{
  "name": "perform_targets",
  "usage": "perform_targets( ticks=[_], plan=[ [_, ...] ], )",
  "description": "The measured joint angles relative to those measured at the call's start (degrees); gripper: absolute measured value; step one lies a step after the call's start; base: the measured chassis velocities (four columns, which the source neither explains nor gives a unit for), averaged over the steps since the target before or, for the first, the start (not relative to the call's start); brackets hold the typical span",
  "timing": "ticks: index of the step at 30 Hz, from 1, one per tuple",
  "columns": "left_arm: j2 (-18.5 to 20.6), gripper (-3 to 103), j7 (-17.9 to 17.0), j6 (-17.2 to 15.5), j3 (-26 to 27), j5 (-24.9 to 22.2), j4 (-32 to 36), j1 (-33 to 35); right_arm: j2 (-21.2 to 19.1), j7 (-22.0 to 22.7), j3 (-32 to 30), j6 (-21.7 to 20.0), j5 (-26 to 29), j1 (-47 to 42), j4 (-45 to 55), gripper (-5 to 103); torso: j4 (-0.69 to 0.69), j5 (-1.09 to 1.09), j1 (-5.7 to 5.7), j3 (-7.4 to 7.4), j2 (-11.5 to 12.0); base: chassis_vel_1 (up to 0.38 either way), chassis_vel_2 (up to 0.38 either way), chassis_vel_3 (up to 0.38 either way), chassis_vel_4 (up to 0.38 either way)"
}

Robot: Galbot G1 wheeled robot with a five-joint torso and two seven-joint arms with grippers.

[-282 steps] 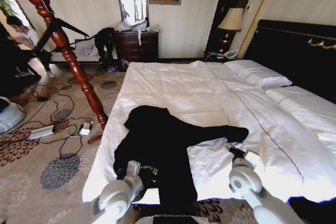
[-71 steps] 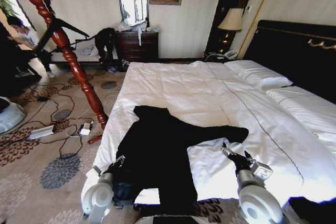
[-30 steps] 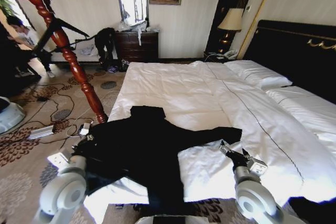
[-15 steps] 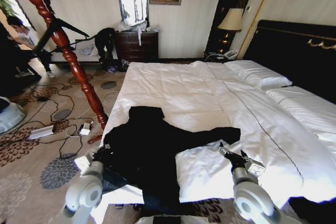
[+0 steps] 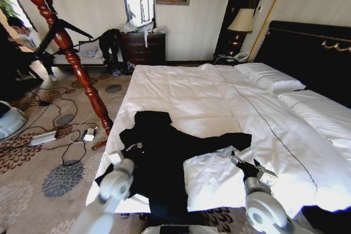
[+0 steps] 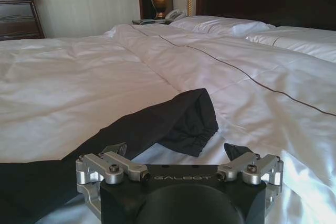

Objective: Pick up the clothes from the bed and hang them on the clothes hanger.

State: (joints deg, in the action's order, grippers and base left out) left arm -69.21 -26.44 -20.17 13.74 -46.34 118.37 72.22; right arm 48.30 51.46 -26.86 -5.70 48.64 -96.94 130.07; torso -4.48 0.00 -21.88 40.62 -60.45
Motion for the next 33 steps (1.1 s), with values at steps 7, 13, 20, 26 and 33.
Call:
perform_targets(
  ticks=[7, 13, 20, 26, 33],
  plan=[
    [-7.05, 23, -7.32, -5.37, -3.31, -4.1, -0.67, -1.22, -0.47, -0.65, 0.06, 0.42, -1.05, -0.13, -0.79, 100, 0.02, 0.0, 0.0, 0.0, 0.0, 0.0, 0.0, 0.0, 0.0],
    [-5.76, 44, -10.73, -12.2, -1.93, -11.53, 9.15, 4.16, -0.46, -0.51, 0.39, 0.44, 0.09, 1.79, -1.15, 100, 0.02, 0.01, 0.0, 0.0, 0.0, 0.0, 0.0, 0.0, 0.0],
    [-2.43, 72, -12.52, -15.03, 5.92, -13.58, 17.35, 12.67, 0.0, -0.32, 1.05, 0.37, 0.98, 3.53, -1.15, 100, 0.04, 0.0, 0.01, -0.01, 0.0, 0.0, 0.0, 0.0, 0.0],
    [-1.58, 93, -15.02, -18.76, 5.87, -11.56, 19.48, 15.99, 0.94, -0.2, 0.64, 0.29, 0.42, 2.26, -0.14, 100, 0.0, -0.02, 0.01, -0.01, 0.0, 0.0, 0.0, 0.0, 0.0],
    [-1.98, 100, -15.78, -16.9, 12.28, -8.4, 24.89, 20.99, 1.42, -0.13, -0.56, 0.27, -0.94, -0.59, 1.49, 100, 0.02, -0.01, 0.02, -0.01, -0.01, 0.0, 0.0, 0.0, 0.0]
  ],
)
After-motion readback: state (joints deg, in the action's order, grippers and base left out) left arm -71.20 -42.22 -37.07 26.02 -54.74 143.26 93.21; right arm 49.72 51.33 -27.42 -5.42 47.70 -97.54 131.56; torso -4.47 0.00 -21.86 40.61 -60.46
